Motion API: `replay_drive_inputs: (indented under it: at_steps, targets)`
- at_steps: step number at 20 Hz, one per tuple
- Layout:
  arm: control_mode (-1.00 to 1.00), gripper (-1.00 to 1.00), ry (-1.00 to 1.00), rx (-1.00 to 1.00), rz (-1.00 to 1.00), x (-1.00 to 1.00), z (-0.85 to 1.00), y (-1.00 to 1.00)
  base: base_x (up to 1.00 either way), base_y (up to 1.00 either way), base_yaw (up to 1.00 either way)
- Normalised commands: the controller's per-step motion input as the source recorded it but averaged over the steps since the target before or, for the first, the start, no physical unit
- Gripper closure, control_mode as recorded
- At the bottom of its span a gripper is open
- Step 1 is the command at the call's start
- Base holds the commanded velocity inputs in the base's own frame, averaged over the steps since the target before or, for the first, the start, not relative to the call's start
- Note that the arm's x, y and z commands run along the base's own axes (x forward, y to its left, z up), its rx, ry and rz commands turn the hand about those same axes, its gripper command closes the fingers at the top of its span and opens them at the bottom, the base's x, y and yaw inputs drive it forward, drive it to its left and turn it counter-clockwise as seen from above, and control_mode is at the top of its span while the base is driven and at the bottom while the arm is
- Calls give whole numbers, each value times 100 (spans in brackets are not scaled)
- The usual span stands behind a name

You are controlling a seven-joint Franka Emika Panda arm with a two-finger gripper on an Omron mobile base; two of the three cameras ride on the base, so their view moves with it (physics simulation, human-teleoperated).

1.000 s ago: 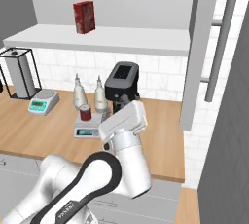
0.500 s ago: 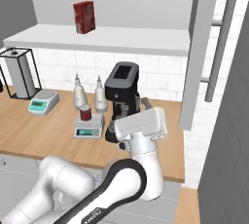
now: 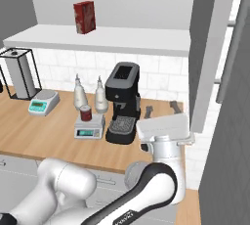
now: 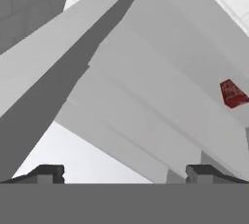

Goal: Pick the canned food and place it on the digital scale for weighing, and close the cabinet.

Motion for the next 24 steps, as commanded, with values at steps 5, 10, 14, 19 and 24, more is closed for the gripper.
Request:
replay_drive_inputs:
  at_steps: [5,10,14,19,24]
  targets:
    - [-100,-100,0,11,-2,0,4,-55,0,0,0]
    - [-100,-100,0,1,0,0,-11,-29,0,0,0]
    - [-100,-100,-1,10,0,2,19,-39,0,0,0]
    - [-100,-100,0,10,0,1,19,-48,0,0,0]
    - [-100,-100,-3,0,-7,2,-19,-62,0,0,0]
